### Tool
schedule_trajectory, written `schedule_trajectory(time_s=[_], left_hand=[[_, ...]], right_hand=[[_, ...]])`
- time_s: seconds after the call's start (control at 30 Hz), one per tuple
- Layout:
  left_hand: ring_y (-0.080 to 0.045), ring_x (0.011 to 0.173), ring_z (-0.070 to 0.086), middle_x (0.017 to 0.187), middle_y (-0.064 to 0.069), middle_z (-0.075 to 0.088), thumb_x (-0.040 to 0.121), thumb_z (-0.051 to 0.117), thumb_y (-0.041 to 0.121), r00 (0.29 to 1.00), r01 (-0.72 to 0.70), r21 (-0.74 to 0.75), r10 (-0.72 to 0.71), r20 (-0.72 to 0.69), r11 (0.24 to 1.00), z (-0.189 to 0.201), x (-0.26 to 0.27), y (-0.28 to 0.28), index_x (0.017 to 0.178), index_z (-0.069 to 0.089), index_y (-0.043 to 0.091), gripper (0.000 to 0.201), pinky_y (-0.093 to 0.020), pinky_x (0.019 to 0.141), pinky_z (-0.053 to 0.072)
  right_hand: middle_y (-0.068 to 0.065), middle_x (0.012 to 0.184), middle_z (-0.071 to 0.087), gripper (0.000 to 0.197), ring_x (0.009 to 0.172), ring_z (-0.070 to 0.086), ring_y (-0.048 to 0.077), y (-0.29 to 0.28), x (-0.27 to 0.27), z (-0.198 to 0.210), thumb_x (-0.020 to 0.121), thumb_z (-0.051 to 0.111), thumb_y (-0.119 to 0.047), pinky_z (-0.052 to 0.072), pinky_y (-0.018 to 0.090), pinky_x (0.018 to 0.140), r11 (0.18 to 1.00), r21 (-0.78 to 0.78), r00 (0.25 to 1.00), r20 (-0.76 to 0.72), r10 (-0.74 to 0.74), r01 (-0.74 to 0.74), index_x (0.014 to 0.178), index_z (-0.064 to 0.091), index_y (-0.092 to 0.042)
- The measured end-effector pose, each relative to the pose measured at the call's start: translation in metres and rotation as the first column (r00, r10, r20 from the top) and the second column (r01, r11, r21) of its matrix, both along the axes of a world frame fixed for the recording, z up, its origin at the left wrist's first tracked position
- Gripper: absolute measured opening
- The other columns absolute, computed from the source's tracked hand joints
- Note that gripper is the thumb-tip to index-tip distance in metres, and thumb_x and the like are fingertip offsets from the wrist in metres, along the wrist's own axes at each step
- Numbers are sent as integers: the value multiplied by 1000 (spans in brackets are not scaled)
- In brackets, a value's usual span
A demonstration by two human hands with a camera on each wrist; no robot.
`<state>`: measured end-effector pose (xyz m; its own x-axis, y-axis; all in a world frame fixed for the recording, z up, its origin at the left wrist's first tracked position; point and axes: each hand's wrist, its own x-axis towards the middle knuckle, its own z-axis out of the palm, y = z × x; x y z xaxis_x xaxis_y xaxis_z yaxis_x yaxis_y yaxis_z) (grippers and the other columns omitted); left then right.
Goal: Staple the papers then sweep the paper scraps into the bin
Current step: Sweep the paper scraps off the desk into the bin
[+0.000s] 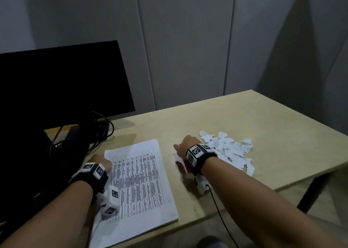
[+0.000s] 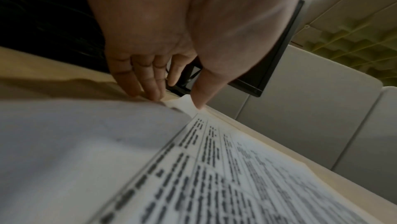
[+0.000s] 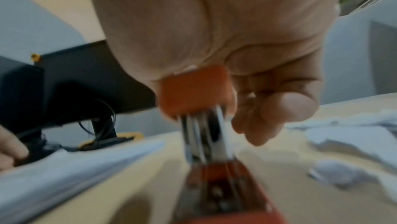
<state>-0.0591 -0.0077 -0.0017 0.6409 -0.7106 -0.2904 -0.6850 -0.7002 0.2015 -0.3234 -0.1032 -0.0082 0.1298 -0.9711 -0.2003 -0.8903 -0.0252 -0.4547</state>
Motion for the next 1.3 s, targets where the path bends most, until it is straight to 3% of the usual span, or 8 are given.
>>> schedule_trajectory(time_s=[0.1, 0.17, 0.23, 0.33, 0.53, 0.7, 1.17, 1.3], left_hand=[[-39, 90, 66, 111, -25, 67, 82, 60, 32, 1000, -20, -242, 16, -16, 970, -32, 35, -18, 103, 65, 2, 37, -39, 80, 57], [-40, 101, 63, 124, -24, 63, 80, 63, 35, 999, 28, -365, -40, -25, 931, -25, 21, -2, 118, 62, 5, 48, -46, 89, 54], [-38, 119, 57, 135, -21, 58, 88, 66, 26, 994, 61, -504, -100, -51, 862, -10, -17, 25, 133, 55, 5, 51, -45, 100, 47], [-25, 106, 62, 115, -8, 66, 91, 67, 17, 945, 100, -644, -275, -177, 759, -6, -72, 68, 122, 62, 10, 33, -36, 90, 48], [-4, 86, 67, 93, 7, 72, 90, 68, 14, 777, 277, -702, -582, -238, 657, -43, -167, 112, 97, 70, 20, 9, -12, 70, 49], [1, 82, 66, 90, 11, 72, 89, 69, 17, 722, 378, -667, -656, -221, 642, -62, -224, 98, 94, 70, 23, 8, -14, 70, 50], [-22, 72, 65, 75, -2, 69, 88, 68, 18, 755, 329, -706, -623, -202, 628, -83, -293, 50, 82, 67, 17, 6, -17, 60, 50], [-21, 68, 62, 74, -3, 68, 88, 68, 17, 751, 310, -697, -616, -238, 646, -84, -292, 48, 81, 67, 18, 7, -15, 58, 49]], right_hand=[[15, 119, 59, 60, 106, 59, 34, 24, -13, 16, 89, 45, -58, 45, 38, 78, 985, -161, 996, 77, -52, 64, 124, 45, -9], [12, 116, 59, 55, 105, 57, 29, 52, -36, 21, 90, 44, -57, 47, 39, 84, 954, -290, 980, 200, -14, 72, 124, 46, -14], [2, 94, 63, 40, 87, 58, 17, 91, -71, 23, 90, 50, -50, 45, 31, 75, 875, -468, 926, 371, 71, 121, 112, 55, -17], [-6, 57, 52, 18, 55, 49, 10, 159, -134, 4, 89, 61, -33, 37, 24, 54, 789, -559, 838, 535, 111, 253, 76, 57, -20], [3, 57, 55, 34, 56, 53, 20, 227, -247, -142, 87, 65, -29, 44, 34, 57, 883, -143, 861, 335, -383, 448, 60, 48, -18], [16, 125, 60, 45, 113, 59, 32, 247, -298, -280, 89, 57, -40, 49, 34, 90, 758, 438, 866, -108, -488, 482, 120, 51, -8], [17, 147, 36, 70, 132, 42, 38, 272, -307, -426, 84, 63, -22, 43, 47, 105, 535, 653, 823, -266, -501, 536, 142, 27, -10], [14, 136, 50, 41, 121, 54, 36, 276, -312, -432, 90, 56, -19, 49, 42, 95, 572, 619, 831, -276, -483, 538, 129, 47, -11]])
